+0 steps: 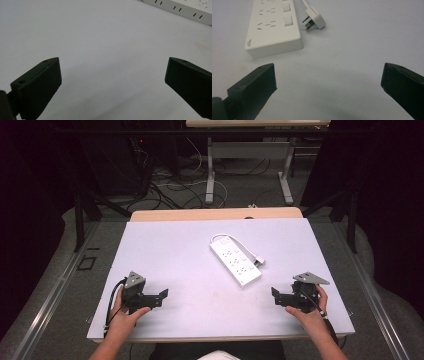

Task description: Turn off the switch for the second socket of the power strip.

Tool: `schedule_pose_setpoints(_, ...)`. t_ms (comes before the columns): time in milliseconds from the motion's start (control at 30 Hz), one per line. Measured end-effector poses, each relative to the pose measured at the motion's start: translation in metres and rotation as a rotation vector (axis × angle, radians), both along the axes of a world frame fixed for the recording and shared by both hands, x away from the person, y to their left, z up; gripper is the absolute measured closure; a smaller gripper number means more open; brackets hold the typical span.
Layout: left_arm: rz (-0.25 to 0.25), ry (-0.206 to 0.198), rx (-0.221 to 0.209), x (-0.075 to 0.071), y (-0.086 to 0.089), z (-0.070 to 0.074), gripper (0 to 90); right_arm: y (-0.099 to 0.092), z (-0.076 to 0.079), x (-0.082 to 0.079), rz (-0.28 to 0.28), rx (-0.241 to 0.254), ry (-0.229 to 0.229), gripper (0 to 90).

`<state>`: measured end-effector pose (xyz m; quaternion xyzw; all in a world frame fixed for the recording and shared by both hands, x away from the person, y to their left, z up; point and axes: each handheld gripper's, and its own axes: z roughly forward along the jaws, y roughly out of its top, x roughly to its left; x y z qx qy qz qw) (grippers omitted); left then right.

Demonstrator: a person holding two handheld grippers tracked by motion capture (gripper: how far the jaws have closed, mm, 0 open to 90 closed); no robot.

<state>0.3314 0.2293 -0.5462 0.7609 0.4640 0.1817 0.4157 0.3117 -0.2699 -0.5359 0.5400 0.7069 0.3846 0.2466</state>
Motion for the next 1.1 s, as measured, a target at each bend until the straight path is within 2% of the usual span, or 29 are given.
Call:
schedule_pose_setpoints(300, -0.018, 0.011, -0.011, -0.003, -0.003, 0.001, 1.6, 0.007, 0.001, 0.005, 0.010, 0.000, 0.013, 0.0)
schedule_pose_setpoints(367, -0.016, 0.006, -0.017, -0.003, -0.003, 0.000, 1.7, 0.009, 0.005, 0.008, 0.020, -0.022, 0.005, 0.0)
schedule_pose_setpoints(600, -0.016, 0.009, -0.021, -0.004, -0.001, 0.000, 1.7, 0.012, 0.016, 0.015, 0.044, -0.020, -0.016, 0.0)
schedule_pose_setpoints(733, -0.014, 0.008, -0.021, -0.007, -0.001, 0.001, 1.7, 0.016, 0.021, 0.018, 0.064, -0.019, -0.012, 0.0)
schedule_pose_setpoints(800, -0.014, 0.005, -0.028, -0.007, -0.001, 0.001, 1.7, 0.017, 0.024, 0.020, 0.072, -0.037, -0.014, 0.0)
schedule_pose_setpoints(900, -0.013, 0.003, -0.023, -0.008, -0.002, 0.002, 1.8, 0.020, 0.028, 0.022, 0.080, -0.030, -0.006, 0.0)
schedule_pose_setpoints(1100, -0.019, -0.001, -0.014, -0.010, -0.003, 0.002, 2.0, 0.024, 0.034, 0.026, 0.102, -0.045, 0.002, 0.0)
